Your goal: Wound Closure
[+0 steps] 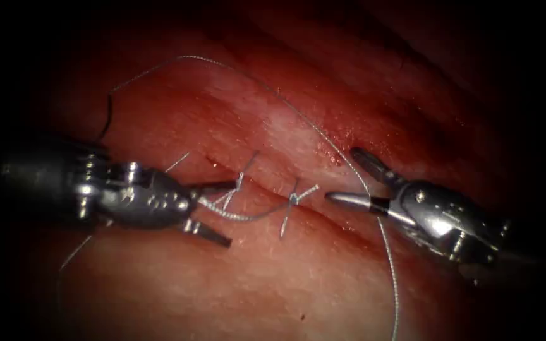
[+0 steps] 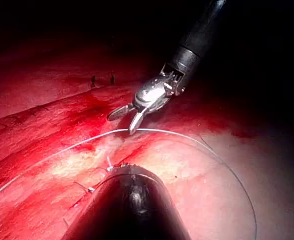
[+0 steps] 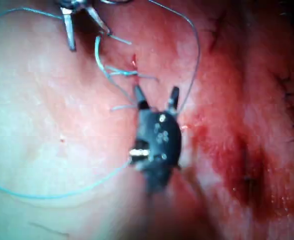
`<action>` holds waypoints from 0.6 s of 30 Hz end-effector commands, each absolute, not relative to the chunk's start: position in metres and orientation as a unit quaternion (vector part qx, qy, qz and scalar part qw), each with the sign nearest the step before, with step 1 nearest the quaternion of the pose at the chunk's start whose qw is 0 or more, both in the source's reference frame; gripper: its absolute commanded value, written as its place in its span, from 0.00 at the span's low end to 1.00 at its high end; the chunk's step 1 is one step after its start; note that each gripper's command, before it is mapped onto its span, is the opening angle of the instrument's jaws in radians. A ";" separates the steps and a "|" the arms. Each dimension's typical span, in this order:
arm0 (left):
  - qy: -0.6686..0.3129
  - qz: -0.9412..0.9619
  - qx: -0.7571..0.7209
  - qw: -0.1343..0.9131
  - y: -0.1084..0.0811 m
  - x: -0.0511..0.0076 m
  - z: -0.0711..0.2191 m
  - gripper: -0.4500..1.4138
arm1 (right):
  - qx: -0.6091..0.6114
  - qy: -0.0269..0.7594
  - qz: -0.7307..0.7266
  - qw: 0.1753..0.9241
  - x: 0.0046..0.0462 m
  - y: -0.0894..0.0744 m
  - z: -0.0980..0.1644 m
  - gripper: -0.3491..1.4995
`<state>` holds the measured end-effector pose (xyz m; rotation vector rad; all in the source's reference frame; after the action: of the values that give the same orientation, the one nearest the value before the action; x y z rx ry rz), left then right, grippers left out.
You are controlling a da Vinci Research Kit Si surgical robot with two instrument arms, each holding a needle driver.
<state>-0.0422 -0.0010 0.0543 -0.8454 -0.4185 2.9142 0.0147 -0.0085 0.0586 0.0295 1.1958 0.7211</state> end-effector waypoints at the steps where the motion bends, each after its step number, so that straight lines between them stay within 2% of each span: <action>1: -0.132 0.954 -0.266 0.034 -0.001 -0.0428 0.055 0.51 | 0.015 0.551 0.332 0.765 0.0154 -0.009 0.059 0.88; 9: -0.110 0.970 -0.217 0.019 0.000 -0.0434 0.057 0.48 | 0.015 0.551 0.333 0.765 0.0156 -0.009 0.059 0.89; 12: -0.114 0.975 -0.193 0.015 0.000 -0.0433 0.057 0.53 | 0.015 0.550 0.332 0.766 0.0156 -0.009 0.059 0.89; 17: -0.119 0.977 -0.178 0.010 -0.001 -0.0431 0.058 0.54 | 0.015 0.550 0.333 0.766 0.0156 -0.009 0.059 0.89; 18: -0.121 0.977 -0.174 0.009 -0.001 -0.0430 0.058 0.50 | 0.015 0.549 0.333 0.766 0.0156 -0.009 0.059 0.89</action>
<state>-0.0424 -0.0006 0.0573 -0.5332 -0.3822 3.0579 0.0150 -0.0087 0.0584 0.0299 1.1916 0.7238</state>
